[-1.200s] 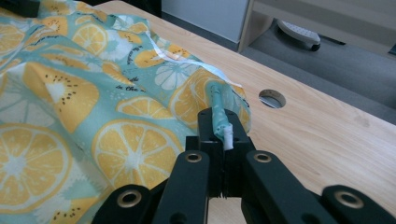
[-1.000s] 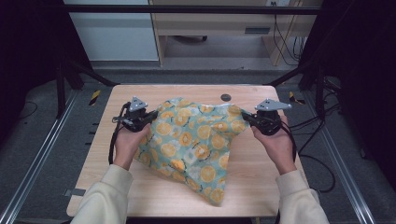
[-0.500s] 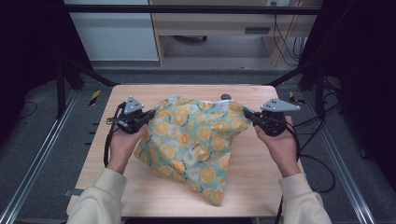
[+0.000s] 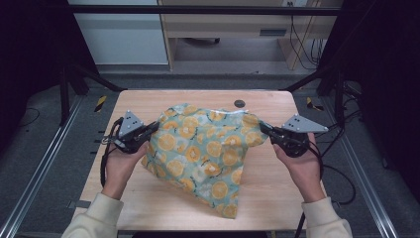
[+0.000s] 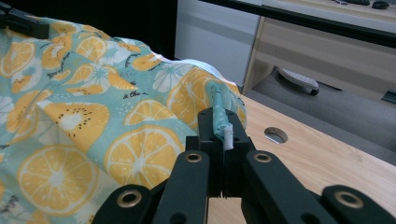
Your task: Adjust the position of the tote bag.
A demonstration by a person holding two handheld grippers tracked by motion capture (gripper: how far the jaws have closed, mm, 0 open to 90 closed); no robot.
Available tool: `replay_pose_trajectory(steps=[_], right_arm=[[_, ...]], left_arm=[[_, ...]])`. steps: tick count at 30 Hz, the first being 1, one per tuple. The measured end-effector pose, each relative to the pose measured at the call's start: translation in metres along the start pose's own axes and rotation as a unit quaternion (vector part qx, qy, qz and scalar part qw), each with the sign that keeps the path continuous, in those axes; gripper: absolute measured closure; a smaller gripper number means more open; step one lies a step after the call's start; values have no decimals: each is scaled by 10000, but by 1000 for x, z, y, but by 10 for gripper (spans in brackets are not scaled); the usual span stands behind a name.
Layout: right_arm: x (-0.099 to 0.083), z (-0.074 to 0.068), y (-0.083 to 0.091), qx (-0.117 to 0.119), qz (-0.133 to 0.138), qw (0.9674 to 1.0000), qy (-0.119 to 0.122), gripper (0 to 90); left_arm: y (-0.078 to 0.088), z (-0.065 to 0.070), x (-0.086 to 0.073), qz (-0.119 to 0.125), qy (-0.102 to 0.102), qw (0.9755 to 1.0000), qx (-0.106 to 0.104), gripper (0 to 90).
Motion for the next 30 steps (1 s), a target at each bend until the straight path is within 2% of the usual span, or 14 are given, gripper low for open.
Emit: replay_pose_trajectory(steps=[1, 6, 13, 20, 30], right_arm=[[-1, -2, 2, 28, 26, 10000, 12, 896], [-6, -17, 8, 180, 32, 9998, 51, 896], [-11, -33, 15, 330, 52, 9994, 116, 896], [-17, -42, 20, 369, 30, 9993, 102, 896], [-29, -53, 27, 489, 55, 9988, 34, 896]], left_arm=[[2, 0, 0, 63, -41, 10000, 20, 900], [13, 0, -11, 109, 164, 9998, -14, 900], [27, 1, -24, 182, 178, 9997, -28, 900], [40, 6, -30, 294, 205, 9994, -1, 900], [52, 13, -41, 422, 339, 9985, -90, 900]])
Point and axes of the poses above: each handheld gripper's, and its own axes: y roughly backward along the jaws, x roughly out of its top, z roughly to its right, the point moved 7 cm from there along -y, roughly forward along the jaws
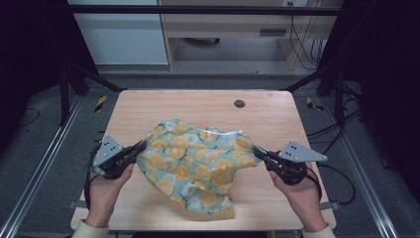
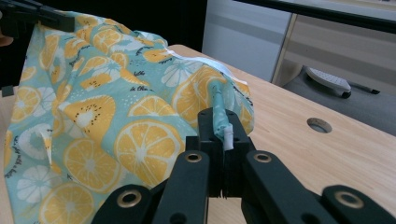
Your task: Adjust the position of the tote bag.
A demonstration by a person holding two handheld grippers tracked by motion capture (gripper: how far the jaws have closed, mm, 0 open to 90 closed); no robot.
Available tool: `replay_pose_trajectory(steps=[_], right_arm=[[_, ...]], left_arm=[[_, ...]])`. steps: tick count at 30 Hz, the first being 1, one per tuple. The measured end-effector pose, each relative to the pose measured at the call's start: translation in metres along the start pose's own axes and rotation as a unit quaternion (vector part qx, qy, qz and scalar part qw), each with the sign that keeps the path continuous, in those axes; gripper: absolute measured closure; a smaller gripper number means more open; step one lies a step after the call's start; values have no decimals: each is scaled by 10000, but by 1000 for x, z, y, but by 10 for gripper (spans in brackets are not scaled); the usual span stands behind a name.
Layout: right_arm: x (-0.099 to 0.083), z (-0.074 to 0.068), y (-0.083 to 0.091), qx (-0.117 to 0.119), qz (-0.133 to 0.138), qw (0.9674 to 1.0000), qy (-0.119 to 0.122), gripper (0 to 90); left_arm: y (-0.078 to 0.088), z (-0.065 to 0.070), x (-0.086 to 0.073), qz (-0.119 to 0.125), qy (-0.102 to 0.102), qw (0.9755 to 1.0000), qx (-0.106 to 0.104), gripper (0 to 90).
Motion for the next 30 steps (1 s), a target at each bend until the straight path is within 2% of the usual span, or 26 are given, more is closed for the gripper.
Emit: replay_pose_trajectory(steps=[8, 15, 26, 30], right_arm=[[-12, -9, -1, 95, -17, 9999, -94, 896], [-20, -16, -3, 167, -73, 9998, -78, 896], [-36, -24, -3, 283, -173, 9993, -192, 896], [-41, -25, -3, 291, -211, 9991, -230, 895]], left_arm=[[10, 1, -9, 8, 21, 10000, -49, 900], [15, 2, -17, 15, -21, 9999, -108, 900], [21, 4, -27, -120, -39, 9995, -302, 900], [22, 5, -32, -132, 46, 9991, -395, 900]])
Point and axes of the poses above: each handheld gripper's, and its own axes: y roughly backward along the jaws, x roughly out of its top, z roughly to its right, the point moved 7 cm from there along -y, roughly forward along the jaws
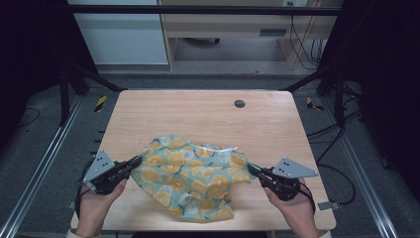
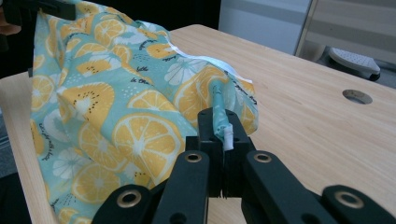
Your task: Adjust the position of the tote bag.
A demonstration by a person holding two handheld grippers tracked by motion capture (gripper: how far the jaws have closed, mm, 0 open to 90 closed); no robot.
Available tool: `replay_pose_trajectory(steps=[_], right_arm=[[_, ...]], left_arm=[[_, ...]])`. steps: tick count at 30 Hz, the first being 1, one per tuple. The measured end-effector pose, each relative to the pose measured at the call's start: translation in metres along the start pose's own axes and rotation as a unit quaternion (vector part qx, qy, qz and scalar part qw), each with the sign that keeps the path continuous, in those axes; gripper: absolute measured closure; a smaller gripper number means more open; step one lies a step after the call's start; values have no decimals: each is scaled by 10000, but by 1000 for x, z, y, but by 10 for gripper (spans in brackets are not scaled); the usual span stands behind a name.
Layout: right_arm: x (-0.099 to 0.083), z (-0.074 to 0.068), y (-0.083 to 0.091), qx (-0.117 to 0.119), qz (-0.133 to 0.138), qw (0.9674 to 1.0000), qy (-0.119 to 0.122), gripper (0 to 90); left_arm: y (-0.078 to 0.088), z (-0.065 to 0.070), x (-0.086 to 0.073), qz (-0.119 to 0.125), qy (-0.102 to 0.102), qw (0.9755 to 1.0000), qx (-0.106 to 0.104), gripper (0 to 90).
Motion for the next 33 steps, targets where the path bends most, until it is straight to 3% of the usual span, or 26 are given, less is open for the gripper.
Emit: replay_pose_trajectory(steps=[6, 11, 15, 20, 25, 33], right_arm=[[-10, -3, -2, 66, -127, 9999, -8, 895], [-12, -5, 0, 149, -129, 9998, -45, 895], [-17, -6, 0, 198, -179, 9996, -52, 895], [-20, -7, 6, 271, -131, 9995, -66, 894], [-27, -10, 8, 420, -191, 9989, -48, 895], [-43, -15, 1, 648, -620, 9959, 124, 894]], left_arm=[[2, 3, -10, -157, -106, 9998, -91, 900], [0, 4, -22, -299, -4, 9989, -353, 900], [-1, 8, -28, -469, -92, 9976, -506, 900], [2, 13, -31, -495, -232, 9957, -752, 900], [1, 16, -39, -715, -330, 9925, -937, 900], [-7, 18, -55, -1193, -560, 9854, -1074, 900]])
Point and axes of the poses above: each handheld gripper's, and its own axes: y roughly backward along the jaws, x roughly out of its top, z roughly to its right, the point moved 7 cm from there along -y, roughly forward along the jaws
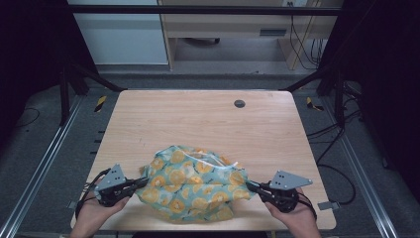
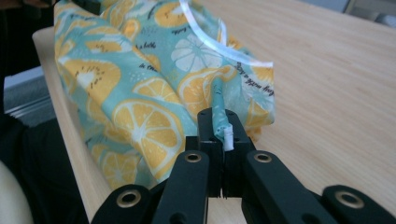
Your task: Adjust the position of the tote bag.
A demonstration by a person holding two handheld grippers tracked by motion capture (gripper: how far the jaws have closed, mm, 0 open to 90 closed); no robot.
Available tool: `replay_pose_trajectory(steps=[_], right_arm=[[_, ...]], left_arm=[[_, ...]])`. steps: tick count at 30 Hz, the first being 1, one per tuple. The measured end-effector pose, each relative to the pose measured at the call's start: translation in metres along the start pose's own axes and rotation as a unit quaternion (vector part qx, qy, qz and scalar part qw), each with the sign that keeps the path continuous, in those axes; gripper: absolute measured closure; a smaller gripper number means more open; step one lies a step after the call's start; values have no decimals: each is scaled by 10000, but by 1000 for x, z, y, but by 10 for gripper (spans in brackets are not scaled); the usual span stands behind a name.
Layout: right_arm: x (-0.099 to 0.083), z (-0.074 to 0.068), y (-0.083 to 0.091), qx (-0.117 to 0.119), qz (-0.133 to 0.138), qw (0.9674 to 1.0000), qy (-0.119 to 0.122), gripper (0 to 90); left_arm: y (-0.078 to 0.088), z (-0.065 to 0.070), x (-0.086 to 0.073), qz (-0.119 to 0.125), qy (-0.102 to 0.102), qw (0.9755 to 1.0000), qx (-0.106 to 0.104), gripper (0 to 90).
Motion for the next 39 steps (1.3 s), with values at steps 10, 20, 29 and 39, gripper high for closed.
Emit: replay_pose_trajectory(steps=[10, 20, 29, 39], right_arm=[[-12, -7, -13, 218, -441, 9985, 255, 893], [-18, -12, -23, 353, -723, 9959, 420, 893], [-27, -6, -35, 299, -1070, 9931, 371, 893], [-32, 9, -47, 77, -1296, 9913, 194, 893]], left_arm=[[-10, 0, -10, -393, -216, 9990, -67, 900], [-22, -4, -19, -807, -485, 9955, 72, 900], [-34, -11, -21, -976, -440, 9938, 288, 900], [-39, -18, -17, -896, -226, 9941, 563, 899]])
Point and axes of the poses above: each handheld gripper's, and its own axes: y roughly backward along the jaws, x roughly out of its top, z roughly to its right, the point moved 7 cm from there along -y, roughly forward along the jaws
